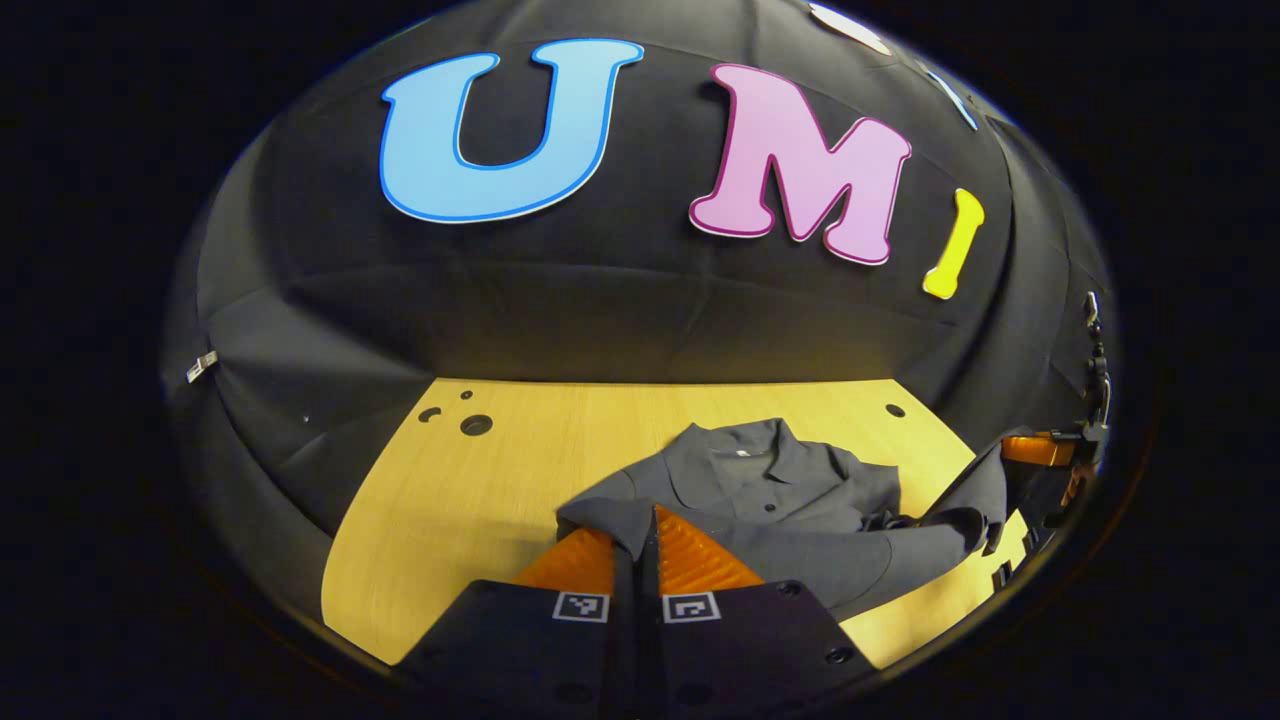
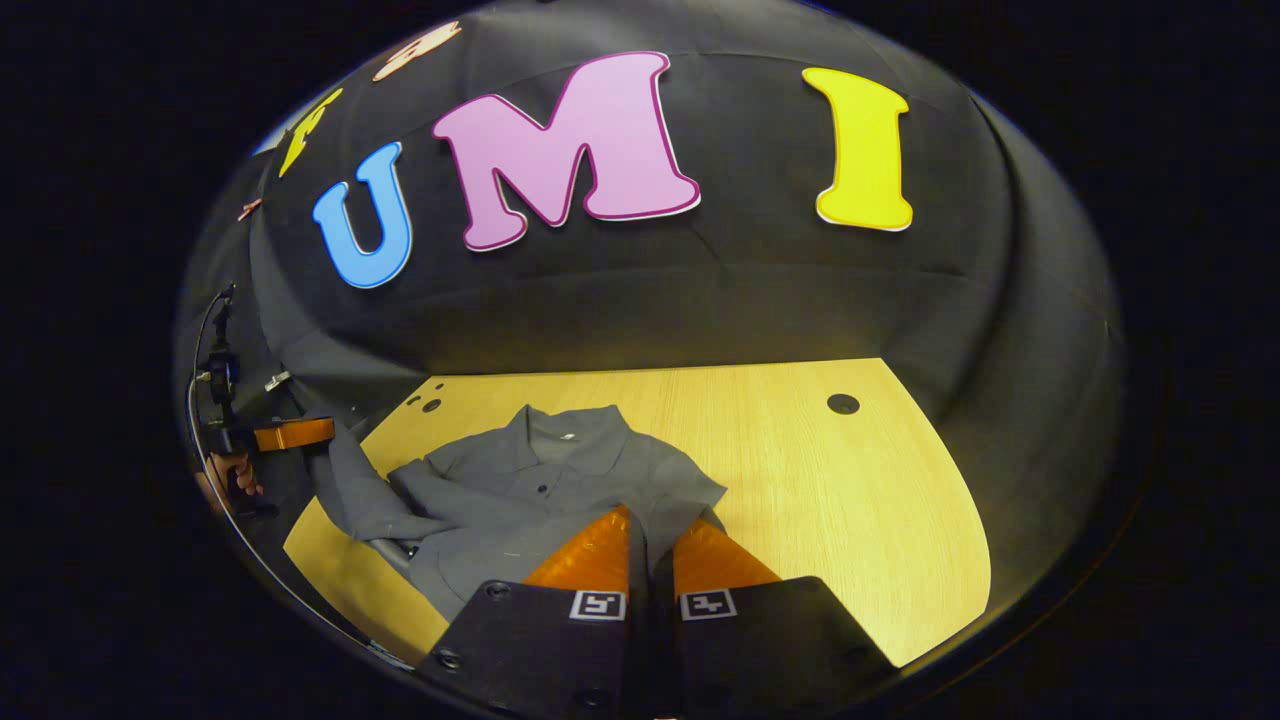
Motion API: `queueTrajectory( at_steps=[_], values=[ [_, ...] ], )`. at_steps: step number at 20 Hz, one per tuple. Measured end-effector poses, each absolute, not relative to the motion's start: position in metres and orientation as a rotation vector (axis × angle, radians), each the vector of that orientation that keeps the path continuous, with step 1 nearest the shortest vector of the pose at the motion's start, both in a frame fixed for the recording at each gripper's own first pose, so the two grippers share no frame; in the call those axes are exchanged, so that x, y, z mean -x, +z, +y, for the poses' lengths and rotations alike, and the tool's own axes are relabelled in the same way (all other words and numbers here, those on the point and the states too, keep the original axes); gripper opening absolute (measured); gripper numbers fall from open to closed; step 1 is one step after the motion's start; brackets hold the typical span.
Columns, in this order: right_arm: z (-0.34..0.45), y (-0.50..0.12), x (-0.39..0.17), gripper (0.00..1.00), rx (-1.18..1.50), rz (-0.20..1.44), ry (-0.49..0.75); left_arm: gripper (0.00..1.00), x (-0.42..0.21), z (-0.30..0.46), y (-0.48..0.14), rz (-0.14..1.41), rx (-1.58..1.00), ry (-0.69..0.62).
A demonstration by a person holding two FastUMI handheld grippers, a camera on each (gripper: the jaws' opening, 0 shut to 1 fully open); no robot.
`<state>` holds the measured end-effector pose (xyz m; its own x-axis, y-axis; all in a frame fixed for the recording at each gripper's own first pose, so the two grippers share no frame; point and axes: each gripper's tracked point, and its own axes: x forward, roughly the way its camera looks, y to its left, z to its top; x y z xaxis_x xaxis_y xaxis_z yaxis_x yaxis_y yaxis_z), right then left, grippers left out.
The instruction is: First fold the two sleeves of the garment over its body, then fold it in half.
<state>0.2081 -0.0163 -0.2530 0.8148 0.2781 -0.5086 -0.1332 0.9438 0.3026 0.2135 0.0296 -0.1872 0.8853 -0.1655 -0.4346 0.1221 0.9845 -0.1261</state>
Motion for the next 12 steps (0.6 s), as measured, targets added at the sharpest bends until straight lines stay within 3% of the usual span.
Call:
queueTrajectory(
  at_steps=[12],
  values=[
    [-0.017, -0.333, -0.306, 0.05, -0.217, 0.665, 0.173, 0.05, -0.317, 0.028, -0.248, 0.524, 0.042, -0.077]
  ],
)
